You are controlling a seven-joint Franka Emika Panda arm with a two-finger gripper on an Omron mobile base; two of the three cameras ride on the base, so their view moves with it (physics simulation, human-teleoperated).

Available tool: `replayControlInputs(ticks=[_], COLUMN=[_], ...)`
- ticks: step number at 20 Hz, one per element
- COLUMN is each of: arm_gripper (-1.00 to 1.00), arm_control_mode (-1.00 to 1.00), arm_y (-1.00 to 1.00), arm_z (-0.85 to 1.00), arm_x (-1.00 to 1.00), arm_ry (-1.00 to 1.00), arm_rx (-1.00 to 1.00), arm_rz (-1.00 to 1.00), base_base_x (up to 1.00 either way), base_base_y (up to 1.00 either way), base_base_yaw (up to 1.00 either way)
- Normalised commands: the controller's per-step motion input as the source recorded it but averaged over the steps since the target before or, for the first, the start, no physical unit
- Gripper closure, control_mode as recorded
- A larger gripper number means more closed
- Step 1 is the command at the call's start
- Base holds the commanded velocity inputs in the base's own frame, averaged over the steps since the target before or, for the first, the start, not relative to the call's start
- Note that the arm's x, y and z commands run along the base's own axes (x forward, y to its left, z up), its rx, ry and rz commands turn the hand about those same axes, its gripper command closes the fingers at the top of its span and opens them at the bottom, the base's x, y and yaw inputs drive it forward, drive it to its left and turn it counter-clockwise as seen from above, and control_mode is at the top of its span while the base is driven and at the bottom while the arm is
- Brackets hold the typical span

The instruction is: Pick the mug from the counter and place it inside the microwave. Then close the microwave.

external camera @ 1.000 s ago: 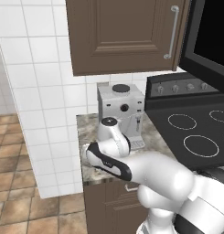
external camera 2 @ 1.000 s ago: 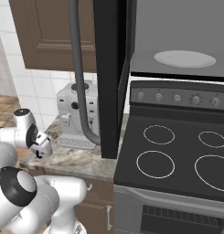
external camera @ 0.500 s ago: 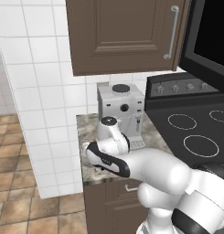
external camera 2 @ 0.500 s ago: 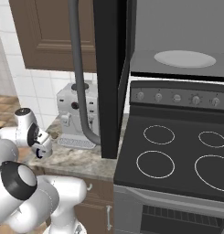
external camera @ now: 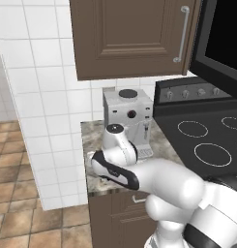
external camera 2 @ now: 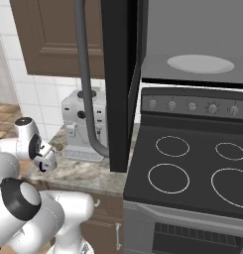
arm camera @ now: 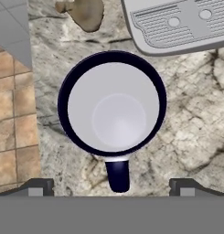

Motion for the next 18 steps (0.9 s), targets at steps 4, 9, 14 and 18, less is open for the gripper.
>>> replayControlInputs(ticks=[4,9,14,18], arm_gripper=[-1.00,-1.00,-1.00,-1.00], arm_control_mode=[-1.00,-1.00,-1.00,-1.00], arm_y=[0.00,0.00,0.00,0.00], arm_z=[0.00,-0.09,-0.12,-0.14], arm_x=[-0.03,-0.01,0.00,0.00], arm_ry=[0.00,0.00,0.00,0.00], arm_rx=[0.00,0.00,0.00,0.00], arm_rz=[0.00,0.00,0.00,0.00], base_base_x=[0.00,0.00,0.00,0.00], base_base_y=[0.00,0.00,0.00,0.00], base_base_yaw=[0.00,0.00,0.00,0.00])
